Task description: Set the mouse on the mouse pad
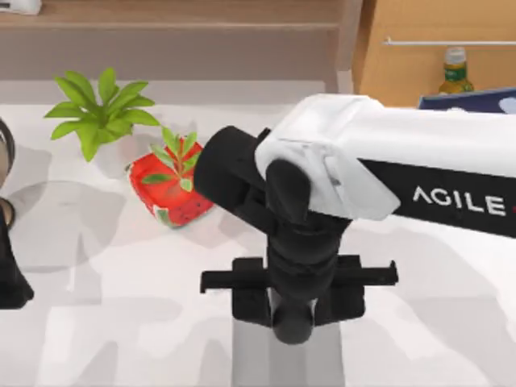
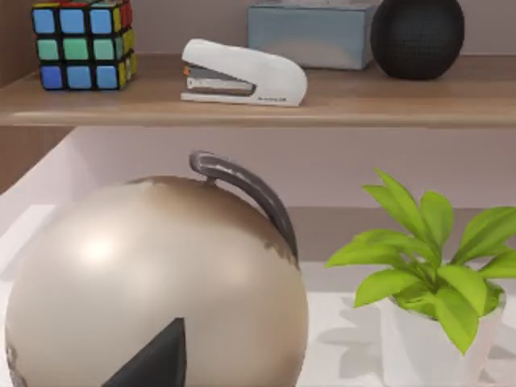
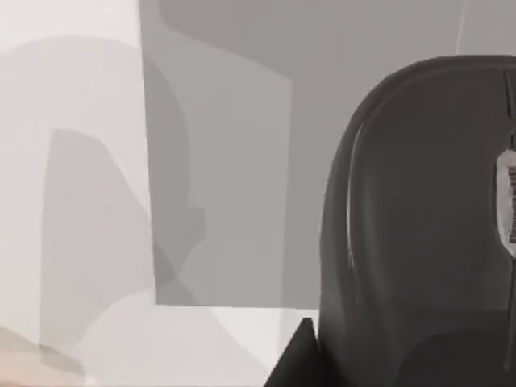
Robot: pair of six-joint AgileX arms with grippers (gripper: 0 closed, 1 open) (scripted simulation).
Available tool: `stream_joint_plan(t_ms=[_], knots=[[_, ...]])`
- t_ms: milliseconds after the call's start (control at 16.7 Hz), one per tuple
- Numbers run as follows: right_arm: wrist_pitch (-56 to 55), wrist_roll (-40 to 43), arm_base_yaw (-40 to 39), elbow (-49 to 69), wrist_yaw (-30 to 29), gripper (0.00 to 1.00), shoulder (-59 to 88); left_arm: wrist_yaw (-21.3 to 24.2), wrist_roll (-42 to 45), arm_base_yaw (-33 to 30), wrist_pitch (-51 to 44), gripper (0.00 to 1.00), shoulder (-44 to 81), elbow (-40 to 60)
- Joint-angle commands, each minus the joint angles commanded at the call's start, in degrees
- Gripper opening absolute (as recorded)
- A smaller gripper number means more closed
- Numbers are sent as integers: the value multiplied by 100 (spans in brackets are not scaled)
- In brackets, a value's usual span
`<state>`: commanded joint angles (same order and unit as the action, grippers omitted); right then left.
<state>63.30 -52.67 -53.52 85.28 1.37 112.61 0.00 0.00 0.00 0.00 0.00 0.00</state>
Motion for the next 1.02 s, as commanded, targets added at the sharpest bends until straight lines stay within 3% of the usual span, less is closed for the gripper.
stream_joint_plan(t_ms=[1020], knots=[[-555, 6, 24, -347, 4, 0, 193, 0, 0, 0, 0, 100, 0, 0]])
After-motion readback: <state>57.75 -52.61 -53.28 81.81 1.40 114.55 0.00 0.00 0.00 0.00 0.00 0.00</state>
